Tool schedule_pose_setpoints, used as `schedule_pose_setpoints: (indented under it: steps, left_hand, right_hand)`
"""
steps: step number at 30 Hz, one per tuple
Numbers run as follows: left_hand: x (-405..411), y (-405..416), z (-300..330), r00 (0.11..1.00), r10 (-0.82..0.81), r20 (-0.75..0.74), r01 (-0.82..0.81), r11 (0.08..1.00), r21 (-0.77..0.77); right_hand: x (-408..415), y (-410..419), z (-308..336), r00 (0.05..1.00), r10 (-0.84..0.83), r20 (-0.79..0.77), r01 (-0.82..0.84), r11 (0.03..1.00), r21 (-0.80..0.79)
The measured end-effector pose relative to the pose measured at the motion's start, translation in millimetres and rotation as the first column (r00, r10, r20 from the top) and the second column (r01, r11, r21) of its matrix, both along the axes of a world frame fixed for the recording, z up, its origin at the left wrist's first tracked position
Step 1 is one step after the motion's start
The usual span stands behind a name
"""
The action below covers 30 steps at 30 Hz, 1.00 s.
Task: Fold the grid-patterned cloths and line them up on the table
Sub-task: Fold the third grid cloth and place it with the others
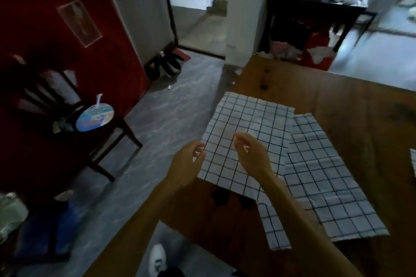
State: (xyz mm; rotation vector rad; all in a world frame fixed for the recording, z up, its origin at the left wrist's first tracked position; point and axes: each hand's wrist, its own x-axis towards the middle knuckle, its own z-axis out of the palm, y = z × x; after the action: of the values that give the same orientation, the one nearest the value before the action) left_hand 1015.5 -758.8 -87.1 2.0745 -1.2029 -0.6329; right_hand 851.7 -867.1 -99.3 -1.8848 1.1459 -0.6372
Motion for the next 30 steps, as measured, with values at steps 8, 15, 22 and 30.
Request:
schedule_pose_setpoints:
  steps: [8, 15, 22, 30]
  left_hand:
    - [107.0, -56.1, -27.7, 0.904, -0.425, -0.056, 0.421, 0.905, -0.067]
    - [130.8, -107.9, -9.7, 0.692, -0.721, -0.034, 0.712, 0.69, -0.131]
    - [118.6, -150.8, -32.1, 0.621, -0.784, 0.028, 0.784, 0.618, -0.057]
    - [126.9, -188.2, -67.6, 0.577, -0.806, 0.133, 0.801, 0.59, 0.099]
  right_hand:
    - [63.6, 20.8, -13.7, 0.909, -0.407, -0.093, 0.406, 0.913, -0.03]
    - [86.1, 68.0, 5.0, 0.711, -0.685, -0.161, 0.684, 0.726, -0.071]
    - [88.8, 50.5, -2.5, 0.631, -0.747, -0.208, 0.746, 0.658, -0.103]
    - [100.1, -1.6, -49.0, 0.662, -0.715, -0.224, 0.723, 0.689, -0.059]
